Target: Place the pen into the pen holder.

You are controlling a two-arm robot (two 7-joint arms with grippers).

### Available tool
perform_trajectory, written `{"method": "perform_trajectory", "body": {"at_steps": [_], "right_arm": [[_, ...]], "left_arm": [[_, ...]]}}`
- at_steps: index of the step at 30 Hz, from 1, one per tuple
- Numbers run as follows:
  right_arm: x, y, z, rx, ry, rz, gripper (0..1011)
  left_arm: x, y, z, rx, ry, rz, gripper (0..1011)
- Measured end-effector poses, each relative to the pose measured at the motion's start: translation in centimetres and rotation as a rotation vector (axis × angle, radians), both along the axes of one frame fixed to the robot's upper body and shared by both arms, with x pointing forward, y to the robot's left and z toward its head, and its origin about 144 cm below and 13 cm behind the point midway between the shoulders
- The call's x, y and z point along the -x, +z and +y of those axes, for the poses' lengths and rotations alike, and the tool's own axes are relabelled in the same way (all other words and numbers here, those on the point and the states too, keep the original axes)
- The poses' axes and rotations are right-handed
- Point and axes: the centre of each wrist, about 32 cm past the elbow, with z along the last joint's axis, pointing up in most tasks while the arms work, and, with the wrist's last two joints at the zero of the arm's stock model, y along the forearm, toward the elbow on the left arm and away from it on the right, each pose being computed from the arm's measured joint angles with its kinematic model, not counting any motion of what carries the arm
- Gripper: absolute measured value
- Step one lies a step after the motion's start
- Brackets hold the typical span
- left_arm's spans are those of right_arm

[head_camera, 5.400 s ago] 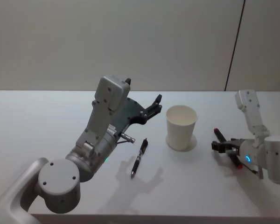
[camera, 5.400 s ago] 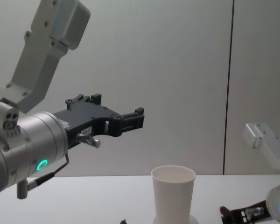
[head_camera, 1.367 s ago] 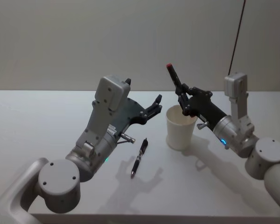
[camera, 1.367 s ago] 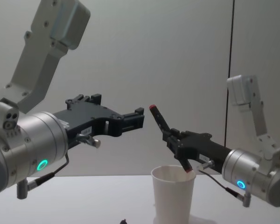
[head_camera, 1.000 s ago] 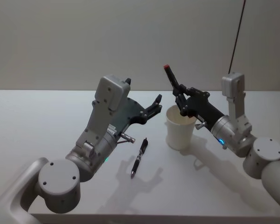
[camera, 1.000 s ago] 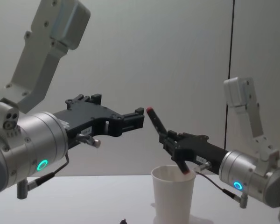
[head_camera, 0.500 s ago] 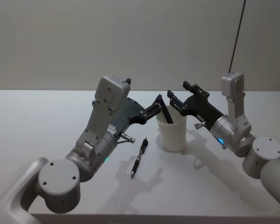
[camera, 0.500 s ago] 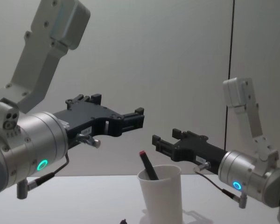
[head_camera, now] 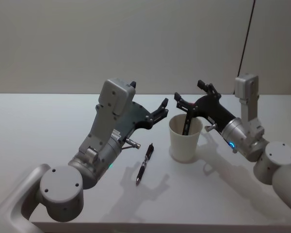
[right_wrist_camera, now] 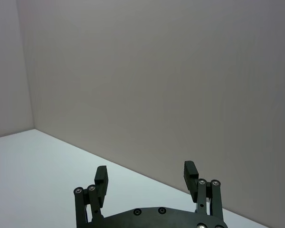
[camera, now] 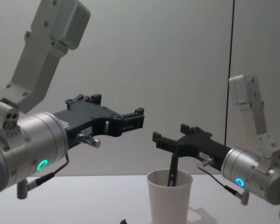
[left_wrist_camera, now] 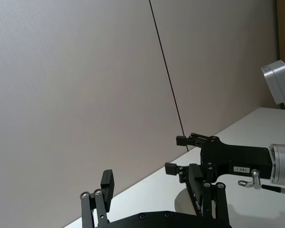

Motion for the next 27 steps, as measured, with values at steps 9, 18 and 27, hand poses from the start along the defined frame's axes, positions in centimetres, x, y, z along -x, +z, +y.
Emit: {"method": "perform_trajectory", "body": {"at_steps": [9, 18, 27], "right_arm": [[-0.1, 0.6, -0.6, -0.046, -0.031, -0.028, 1001], [1.2, 2.0, -1.8, -0.097, -0.104, -0.008, 1001], [3.1, 3.5, -3.4, -0.129, -0.203, 0.047, 1001]], "left_arm": [[0.0, 0.0, 0.0, 0.000, 0.000, 0.000, 1004], [0.0, 0.0, 0.0, 0.000, 0.000, 0.000, 1004], [0.0, 0.0, 0.0, 0.000, 0.000, 0.000, 1004]]}}
